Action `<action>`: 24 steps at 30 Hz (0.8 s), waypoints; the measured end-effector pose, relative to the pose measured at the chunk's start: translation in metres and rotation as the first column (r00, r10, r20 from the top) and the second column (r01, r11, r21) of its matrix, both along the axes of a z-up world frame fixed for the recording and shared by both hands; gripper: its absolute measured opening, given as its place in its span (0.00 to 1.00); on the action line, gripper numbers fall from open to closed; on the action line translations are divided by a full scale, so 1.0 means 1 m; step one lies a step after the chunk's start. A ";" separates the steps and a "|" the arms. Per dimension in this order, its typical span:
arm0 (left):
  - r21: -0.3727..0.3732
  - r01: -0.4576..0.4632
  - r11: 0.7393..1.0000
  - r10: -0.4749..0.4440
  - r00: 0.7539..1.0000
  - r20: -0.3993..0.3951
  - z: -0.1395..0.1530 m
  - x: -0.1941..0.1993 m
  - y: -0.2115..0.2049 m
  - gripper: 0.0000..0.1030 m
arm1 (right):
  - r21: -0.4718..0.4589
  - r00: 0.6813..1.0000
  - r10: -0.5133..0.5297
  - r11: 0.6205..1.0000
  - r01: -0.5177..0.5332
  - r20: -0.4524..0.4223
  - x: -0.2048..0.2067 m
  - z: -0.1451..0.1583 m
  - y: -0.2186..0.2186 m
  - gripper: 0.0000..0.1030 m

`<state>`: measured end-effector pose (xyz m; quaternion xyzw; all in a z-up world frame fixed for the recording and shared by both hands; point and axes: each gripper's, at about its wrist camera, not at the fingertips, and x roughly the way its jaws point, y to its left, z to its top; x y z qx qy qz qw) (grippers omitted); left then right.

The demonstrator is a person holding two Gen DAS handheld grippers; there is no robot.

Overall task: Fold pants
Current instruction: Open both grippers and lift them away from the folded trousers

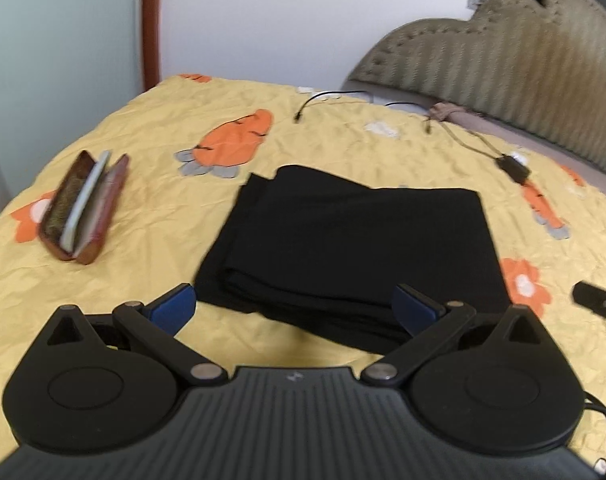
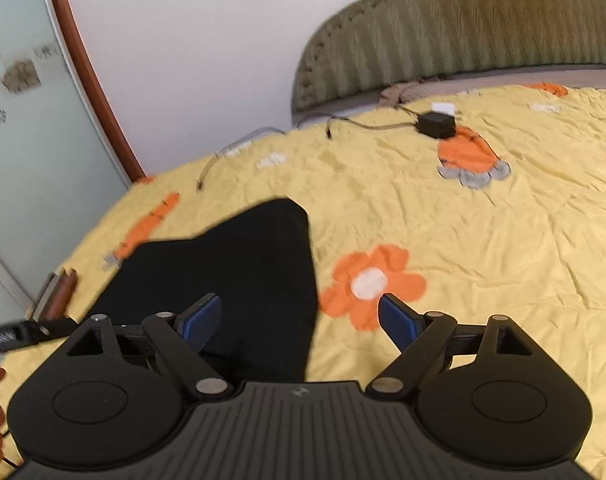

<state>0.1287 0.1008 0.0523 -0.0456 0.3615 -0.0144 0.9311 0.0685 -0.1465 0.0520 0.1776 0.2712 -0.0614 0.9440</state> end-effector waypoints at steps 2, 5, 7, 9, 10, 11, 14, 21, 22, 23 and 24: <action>0.015 -0.005 1.000 0.005 1.000 -0.003 0.000 0.001 -0.001 1.00 | -0.059 1.000 0.007 0.998 -0.007 0.005 0.003 0.000 0.008 0.88; 0.037 0.005 0.999 -0.005 1.000 -0.004 -0.003 0.001 -0.006 1.00 | -0.118 0.999 0.016 0.993 -0.020 -0.029 0.010 -0.005 0.017 0.88; 0.050 0.021 0.999 -0.021 1.000 0.004 -0.004 0.001 -0.009 1.00 | -0.057 0.999 0.031 0.998 -0.033 -0.025 0.012 -0.010 0.015 0.88; 0.066 0.016 0.998 -0.017 1.000 0.013 -0.005 0.003 -0.010 1.00 | -0.049 0.999 0.012 0.999 -0.014 -0.036 0.016 -0.011 0.014 0.88; 0.071 0.010 0.997 -0.011 1.000 0.021 -0.005 0.003 -0.010 1.00 | -0.054 0.999 0.009 0.998 -0.011 -0.041 0.018 -0.012 0.013 0.88; 0.070 0.008 0.997 -0.010 1.000 0.027 -0.005 0.003 -0.010 1.00 | -0.055 0.999 0.007 0.998 -0.009 -0.044 0.019 -0.013 0.013 0.88; 0.059 0.008 0.998 -0.009 1.000 0.022 -0.005 0.004 -0.008 1.00 | -0.024 0.999 -0.002 1.000 0.001 -0.049 0.020 -0.017 0.008 0.88; 0.064 0.010 0.998 -0.012 1.000 0.026 -0.004 0.003 -0.011 1.00 | 0.011 0.998 -0.002 1.000 0.002 -0.069 0.018 -0.024 0.003 0.88; 0.063 0.011 0.998 -0.012 0.999 0.029 -0.003 0.003 -0.011 1.00 | 0.011 0.998 0.004 1.000 -0.003 -0.068 0.017 -0.023 0.004 0.88; 0.063 0.010 0.998 -0.012 1.000 0.029 -0.003 0.003 -0.011 1.00 | 0.009 0.998 0.006 1.000 -0.005 -0.065 0.016 -0.023 0.005 0.88; 0.060 0.009 0.998 -0.011 1.000 0.027 -0.003 0.003 -0.011 1.00 | 0.006 0.998 0.005 1.000 -0.004 -0.061 0.015 -0.022 0.005 0.88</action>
